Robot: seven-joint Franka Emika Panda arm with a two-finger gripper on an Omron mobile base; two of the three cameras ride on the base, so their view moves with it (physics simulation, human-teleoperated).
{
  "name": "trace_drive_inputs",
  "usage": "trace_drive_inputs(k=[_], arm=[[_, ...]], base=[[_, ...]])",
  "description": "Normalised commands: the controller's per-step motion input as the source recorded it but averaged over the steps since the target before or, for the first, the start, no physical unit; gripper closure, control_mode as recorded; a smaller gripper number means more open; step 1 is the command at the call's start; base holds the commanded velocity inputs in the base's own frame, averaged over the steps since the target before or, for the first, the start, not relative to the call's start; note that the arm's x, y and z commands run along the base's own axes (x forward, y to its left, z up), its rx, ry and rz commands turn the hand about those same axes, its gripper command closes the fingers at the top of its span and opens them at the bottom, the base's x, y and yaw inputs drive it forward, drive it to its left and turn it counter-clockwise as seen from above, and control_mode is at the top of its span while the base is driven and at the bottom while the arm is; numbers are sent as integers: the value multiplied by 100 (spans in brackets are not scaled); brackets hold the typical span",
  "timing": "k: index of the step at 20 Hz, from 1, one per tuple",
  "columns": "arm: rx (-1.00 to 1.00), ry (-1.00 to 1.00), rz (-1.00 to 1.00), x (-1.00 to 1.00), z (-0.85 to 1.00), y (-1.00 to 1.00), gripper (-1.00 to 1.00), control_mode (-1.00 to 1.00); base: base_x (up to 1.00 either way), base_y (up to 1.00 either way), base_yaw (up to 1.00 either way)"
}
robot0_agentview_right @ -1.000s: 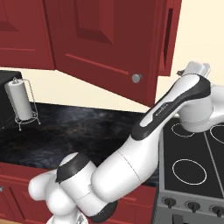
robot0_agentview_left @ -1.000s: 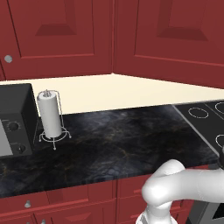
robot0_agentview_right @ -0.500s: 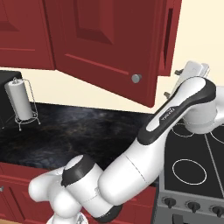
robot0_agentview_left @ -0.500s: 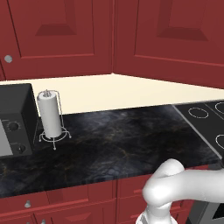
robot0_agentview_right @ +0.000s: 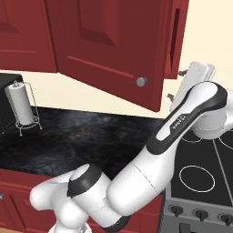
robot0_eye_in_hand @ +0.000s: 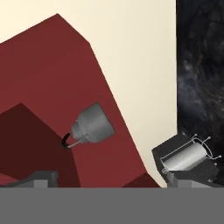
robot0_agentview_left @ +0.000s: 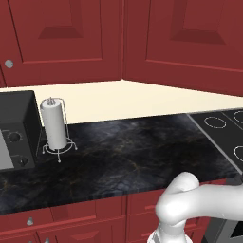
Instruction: Open the cabinet, pick the kettle from the cabinet, and place it in the sink.
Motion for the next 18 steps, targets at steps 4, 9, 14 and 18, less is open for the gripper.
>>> trace_drive_inputs(k=[4, 9, 14, 18], arm=[[0, -5, 8, -2, 5, 11, -100, -100], [0, -6, 11, -4, 5, 10, -100, -100], [0, -7, 15, -9, 8, 5, -100, -100], [0, -7, 15, -13, 8, 0, -100, -100]], base=[[0, 0, 0], [0, 0, 0], [0, 0, 0], [0, 0, 0]])
